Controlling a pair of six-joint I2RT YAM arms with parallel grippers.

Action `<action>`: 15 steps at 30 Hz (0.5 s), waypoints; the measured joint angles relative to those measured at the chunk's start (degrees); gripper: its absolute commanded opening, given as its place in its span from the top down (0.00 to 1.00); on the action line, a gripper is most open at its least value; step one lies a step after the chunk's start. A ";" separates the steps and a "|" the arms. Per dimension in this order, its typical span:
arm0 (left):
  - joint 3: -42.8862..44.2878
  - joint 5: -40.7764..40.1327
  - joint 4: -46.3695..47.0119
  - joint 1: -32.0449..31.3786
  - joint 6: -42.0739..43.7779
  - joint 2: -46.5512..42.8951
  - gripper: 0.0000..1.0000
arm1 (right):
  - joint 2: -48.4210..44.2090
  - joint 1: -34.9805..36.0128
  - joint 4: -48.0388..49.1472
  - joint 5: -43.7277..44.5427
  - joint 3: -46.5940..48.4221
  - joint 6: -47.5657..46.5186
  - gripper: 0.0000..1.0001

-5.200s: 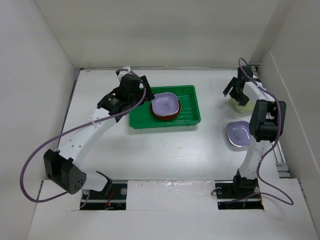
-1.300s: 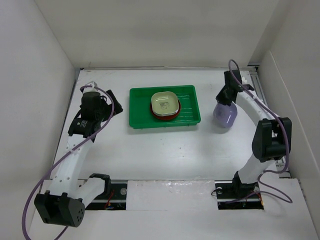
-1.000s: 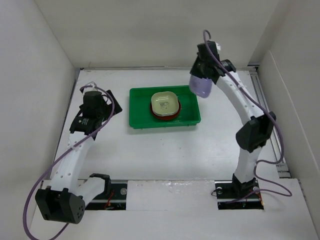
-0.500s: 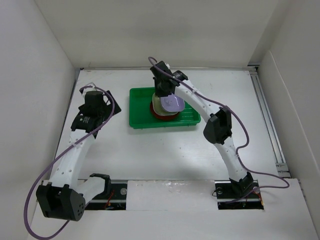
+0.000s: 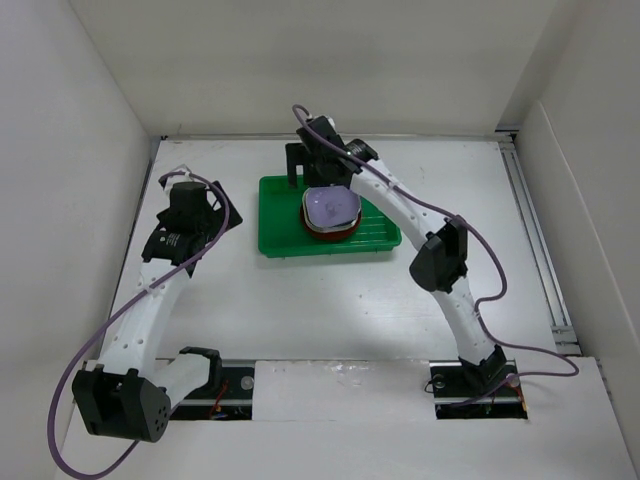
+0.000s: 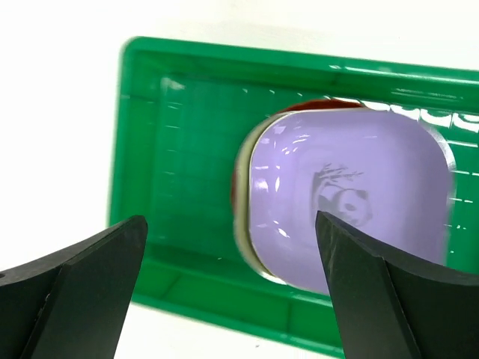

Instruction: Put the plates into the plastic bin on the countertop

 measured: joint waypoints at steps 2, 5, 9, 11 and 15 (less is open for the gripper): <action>0.00 -0.33 -0.09 0.00 -0.22 0.00 0.00 | -1.55 0.59 0.04 0.22 0.22 0.07 0.00; 0.00 -1.20 -0.28 0.00 -0.48 -0.07 0.00 | -6.54 1.29 1.68 1.29 -2.82 0.26 0.00; 0.00 -2.54 -0.57 0.00 -1.07 -0.28 0.00 | -16.90 1.18 3.78 3.15 -11.50 0.52 0.00; 0.00 -2.99 -0.76 0.00 -1.27 -0.50 0.00 | -21.84 0.61 5.49 4.79 -16.59 0.85 0.00; 0.00 -4.90 -1.20 0.00 -1.55 -1.86 0.00 | -34.27 0.04 8.52 10.21 -32.89 1.73 0.00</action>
